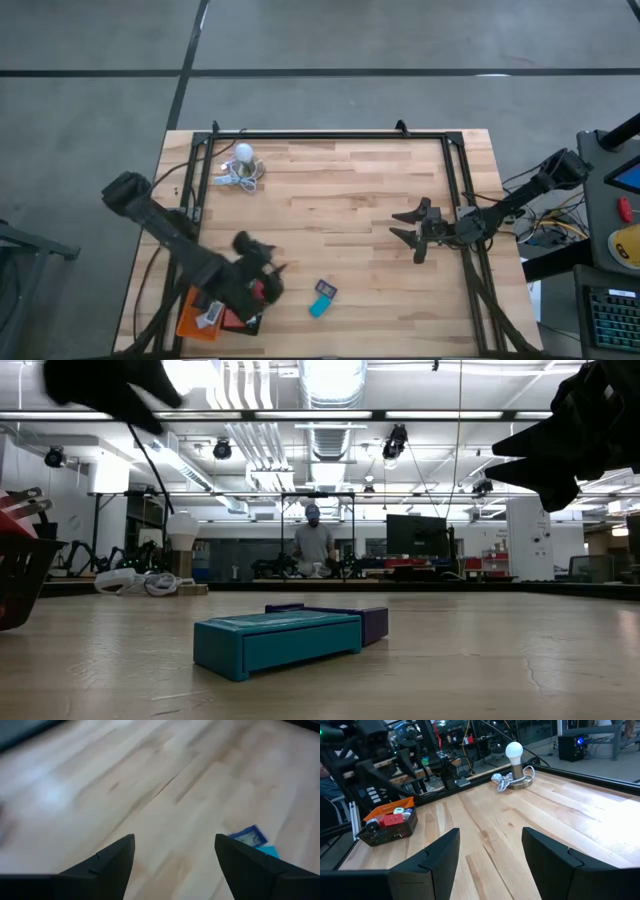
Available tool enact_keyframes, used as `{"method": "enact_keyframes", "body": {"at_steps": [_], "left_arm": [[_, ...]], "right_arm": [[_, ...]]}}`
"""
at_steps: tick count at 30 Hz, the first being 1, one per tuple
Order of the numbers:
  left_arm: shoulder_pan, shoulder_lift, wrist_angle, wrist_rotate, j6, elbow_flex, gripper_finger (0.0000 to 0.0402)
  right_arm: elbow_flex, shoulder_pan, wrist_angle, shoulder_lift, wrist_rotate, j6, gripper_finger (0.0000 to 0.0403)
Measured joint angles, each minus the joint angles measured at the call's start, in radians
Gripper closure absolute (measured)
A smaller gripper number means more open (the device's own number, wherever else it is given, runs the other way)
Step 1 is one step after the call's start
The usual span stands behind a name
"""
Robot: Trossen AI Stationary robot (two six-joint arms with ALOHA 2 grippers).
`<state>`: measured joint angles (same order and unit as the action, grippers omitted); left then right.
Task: Pick & Place Office items
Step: Put the dark blue digital clock into the orange basket
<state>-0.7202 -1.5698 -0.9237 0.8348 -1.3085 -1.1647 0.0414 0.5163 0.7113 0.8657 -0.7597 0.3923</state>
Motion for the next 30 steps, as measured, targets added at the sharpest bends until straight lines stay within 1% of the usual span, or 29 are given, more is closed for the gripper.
{"method": "enact_keyframes", "body": {"at_steps": [3, 5, 7, 10, 13, 15, 18, 22, 25, 30], "left_arm": [[0.059, 0.000, 0.296, 0.001, 0.350, 0.069, 0.0120], [0.089, 0.000, 0.510, -0.018, 0.546, 0.129, 0.0121], [0.111, 0.000, 0.713, -0.053, 0.709, 0.195, 0.0121], [0.128, 0.000, 0.990, -0.136, 0.934, 0.304, 0.0120], [0.132, -0.001, 1.227, -0.211, 1.162, 0.408, 0.0120], [0.132, -0.001, 1.356, -0.254, 1.261, 0.468, 0.0120], [0.135, -0.010, 1.471, -0.278, 1.325, 0.520, 0.0119], [0.154, -0.049, 1.494, -0.299, 1.348, 0.527, 0.0119], [0.174, -0.102, 1.493, -0.348, 1.381, 0.504, 0.0119], [0.209, -0.211, 1.474, -0.453, 1.469, 0.422, 0.0119]], "right_arm": [[0.000, 0.000, 0.000, 0.000, 0.000, 0.000, 0.0193], [0.000, 0.000, 0.000, 0.000, 0.000, 0.000, 0.0193], [0.000, 0.000, 0.000, 0.000, 0.000, 0.000, 0.0193], [0.000, 0.000, 0.000, 0.000, 0.000, 0.000, 0.0193], [0.000, 0.000, 0.000, 0.000, 0.000, 0.000, 0.0193], [0.000, 0.000, 0.000, 0.000, 0.000, 0.000, 0.0193], [0.000, 0.000, 0.000, 0.000, 0.000, 0.000, 0.0193], [0.000, 0.000, 0.000, 0.000, 0.000, 0.000, 0.0193], [0.000, 0.000, -0.001, 0.000, 0.000, 0.000, 0.0193], [0.000, 0.000, -0.001, 0.000, 0.000, 0.000, 0.0193]]}}
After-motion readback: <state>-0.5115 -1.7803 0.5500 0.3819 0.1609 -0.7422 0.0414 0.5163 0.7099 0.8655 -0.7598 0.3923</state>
